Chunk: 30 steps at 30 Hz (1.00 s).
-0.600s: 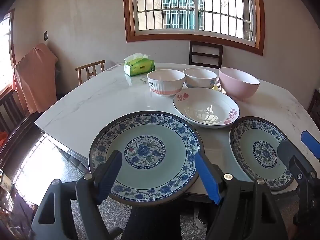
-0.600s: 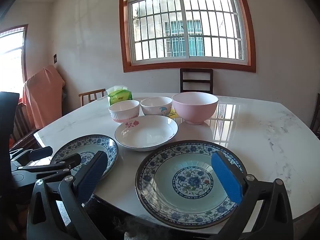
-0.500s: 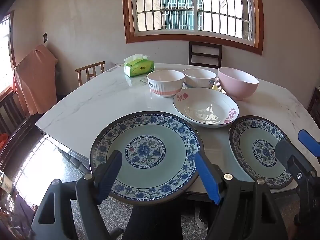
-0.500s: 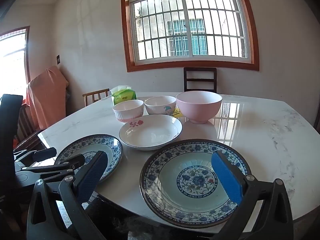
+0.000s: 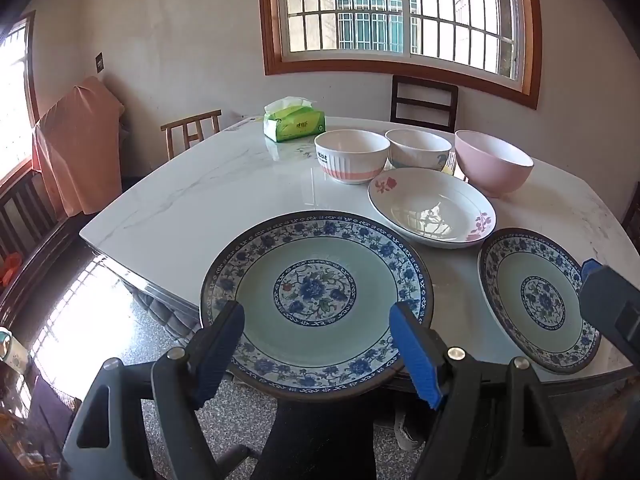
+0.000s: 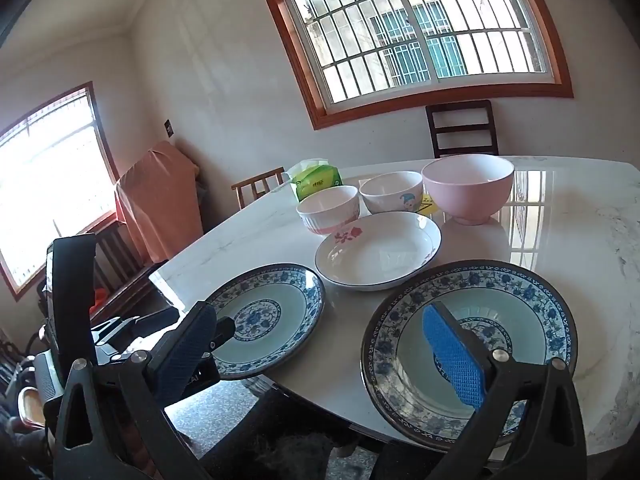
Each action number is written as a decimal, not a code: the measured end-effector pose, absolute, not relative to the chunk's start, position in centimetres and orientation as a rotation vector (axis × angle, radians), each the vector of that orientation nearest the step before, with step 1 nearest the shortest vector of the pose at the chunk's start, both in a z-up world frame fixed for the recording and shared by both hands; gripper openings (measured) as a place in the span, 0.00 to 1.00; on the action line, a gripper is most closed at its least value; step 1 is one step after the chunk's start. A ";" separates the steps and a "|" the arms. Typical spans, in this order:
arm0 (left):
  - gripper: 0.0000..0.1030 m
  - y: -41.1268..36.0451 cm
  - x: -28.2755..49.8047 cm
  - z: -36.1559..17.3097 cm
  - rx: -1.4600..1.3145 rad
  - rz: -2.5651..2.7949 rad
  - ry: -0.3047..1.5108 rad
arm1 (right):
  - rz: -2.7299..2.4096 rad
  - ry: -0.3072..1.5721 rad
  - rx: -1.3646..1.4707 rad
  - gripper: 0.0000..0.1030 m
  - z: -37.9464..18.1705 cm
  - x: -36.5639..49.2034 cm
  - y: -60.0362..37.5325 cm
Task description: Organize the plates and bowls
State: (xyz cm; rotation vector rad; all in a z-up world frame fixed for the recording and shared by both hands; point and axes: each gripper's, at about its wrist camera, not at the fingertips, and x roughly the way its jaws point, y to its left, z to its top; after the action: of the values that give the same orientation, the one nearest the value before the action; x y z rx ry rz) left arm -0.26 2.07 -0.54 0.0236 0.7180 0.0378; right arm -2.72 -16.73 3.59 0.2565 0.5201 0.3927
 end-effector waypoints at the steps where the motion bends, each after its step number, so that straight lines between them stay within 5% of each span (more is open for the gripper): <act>1: 0.75 2.2 -0.2 -0.6 0.022 0.038 0.723 | 0.413 0.534 0.277 0.98 3.6 -2.4 -17.3; 8: 0.75 3.5 0.0 -0.8 0.012 0.057 0.746 | 0.530 0.624 0.288 0.89 3.9 -1.2 -16.3; 12: 0.75 4.5 0.4 -1.0 -0.008 0.066 0.773 | 0.579 0.710 0.317 0.73 2.9 0.1 -15.5; 30: 0.75 10.2 3.8 -3.0 -0.153 0.092 0.908 | 0.566 0.927 0.317 0.70 0.2 5.9 -12.4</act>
State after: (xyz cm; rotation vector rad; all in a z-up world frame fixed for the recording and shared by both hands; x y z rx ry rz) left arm 3.78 10.21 -3.03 -0.1530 0.9077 0.0924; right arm 5.90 -12.39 0.17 0.3167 0.9270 0.5665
